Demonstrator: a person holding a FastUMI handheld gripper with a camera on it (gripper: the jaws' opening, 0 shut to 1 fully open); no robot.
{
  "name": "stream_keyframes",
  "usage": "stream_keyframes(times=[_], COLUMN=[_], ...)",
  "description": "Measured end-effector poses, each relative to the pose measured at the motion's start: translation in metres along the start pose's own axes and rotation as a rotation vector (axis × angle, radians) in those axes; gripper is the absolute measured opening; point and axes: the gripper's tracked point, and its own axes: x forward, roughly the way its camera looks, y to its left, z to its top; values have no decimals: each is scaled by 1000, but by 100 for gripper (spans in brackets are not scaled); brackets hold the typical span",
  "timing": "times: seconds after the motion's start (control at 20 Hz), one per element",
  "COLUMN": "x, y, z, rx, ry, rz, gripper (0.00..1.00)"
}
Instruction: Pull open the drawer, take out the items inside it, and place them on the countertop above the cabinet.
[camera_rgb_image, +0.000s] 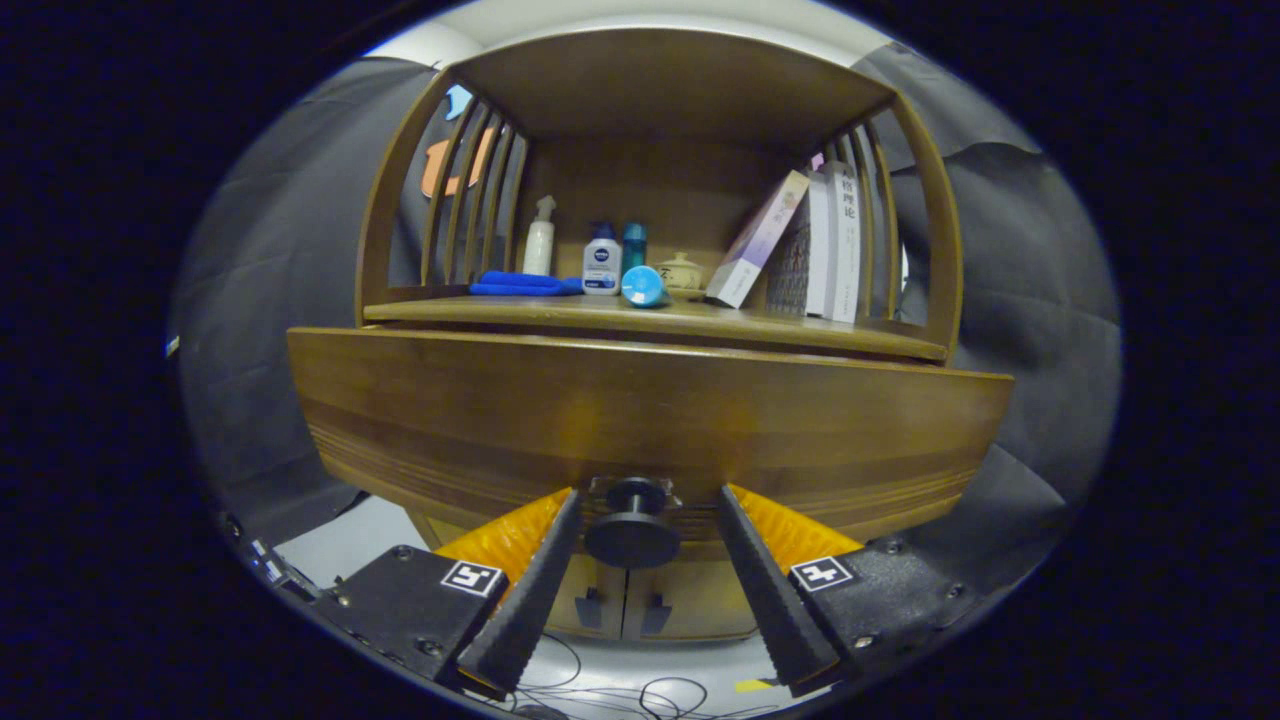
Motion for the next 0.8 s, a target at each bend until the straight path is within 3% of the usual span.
stream_keyframes(times=[0.8], x=[2], y=[-2], z=[3], rx=[-20], ry=[32], rz=[-28], gripper=[90])
